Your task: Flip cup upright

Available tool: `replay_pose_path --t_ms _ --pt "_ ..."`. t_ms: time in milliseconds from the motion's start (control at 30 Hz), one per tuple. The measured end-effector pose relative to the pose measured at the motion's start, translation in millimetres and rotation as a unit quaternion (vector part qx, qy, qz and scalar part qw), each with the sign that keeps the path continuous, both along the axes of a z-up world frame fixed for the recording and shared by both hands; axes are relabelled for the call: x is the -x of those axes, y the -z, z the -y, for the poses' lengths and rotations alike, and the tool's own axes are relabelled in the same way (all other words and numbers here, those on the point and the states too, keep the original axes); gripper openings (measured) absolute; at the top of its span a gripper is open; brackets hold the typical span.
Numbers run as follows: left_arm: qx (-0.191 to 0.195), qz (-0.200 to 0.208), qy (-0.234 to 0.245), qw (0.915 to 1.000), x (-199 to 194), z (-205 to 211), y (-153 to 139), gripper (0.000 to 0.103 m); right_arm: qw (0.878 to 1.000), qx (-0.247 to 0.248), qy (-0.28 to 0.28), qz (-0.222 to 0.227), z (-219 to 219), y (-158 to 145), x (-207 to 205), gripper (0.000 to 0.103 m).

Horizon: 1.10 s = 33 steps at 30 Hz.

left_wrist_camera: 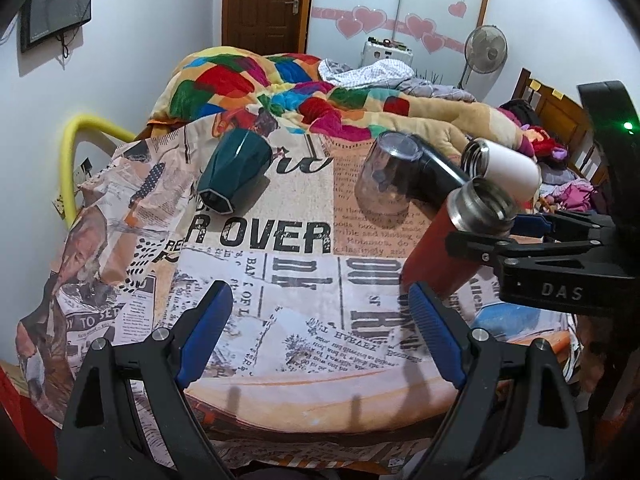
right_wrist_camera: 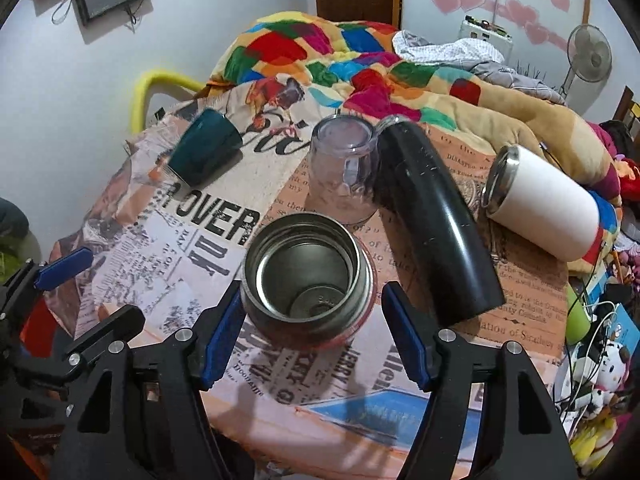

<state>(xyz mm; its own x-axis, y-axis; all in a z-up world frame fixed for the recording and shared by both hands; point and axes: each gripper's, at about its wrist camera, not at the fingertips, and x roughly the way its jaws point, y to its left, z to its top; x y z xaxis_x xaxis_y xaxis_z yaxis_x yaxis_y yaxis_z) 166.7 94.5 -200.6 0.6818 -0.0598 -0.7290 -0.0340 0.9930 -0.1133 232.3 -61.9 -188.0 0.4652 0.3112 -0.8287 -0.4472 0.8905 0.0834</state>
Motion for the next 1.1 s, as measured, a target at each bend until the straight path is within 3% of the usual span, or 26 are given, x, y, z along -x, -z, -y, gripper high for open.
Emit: replay_pose_path --t_ms 200,333,600,833,1100 --pt "0.006 0.041 0.008 0.9991 17.7 8.6 -40.1 0.090 0.997 -0.050 0.018 0.059 28.5 -55.9 32.7 0.066" --pt "0.009 0.101 0.018 0.9946 43.4 20.3 -87.8 0.090 0.988 -0.086 0.031 0.123 49.7 -104.9 65.3 0.066" --pt "0.004 0.247 0.030 0.9686 115.7 45.4 -179.5 0.090 0.947 -0.142 0.051 0.283 82.2 -194.8 160.4 0.070" --pt "-0.015 0.324 0.020 0.9459 171.5 60.5 -214.5 0.090 0.921 -0.158 0.062 0.351 86.8 -212.9 207.8 0.075" --pt "-0.017 0.345 -0.001 0.9383 199.6 64.0 -215.8 0.099 0.914 -0.137 0.074 0.375 89.7 -206.2 223.7 0.094"
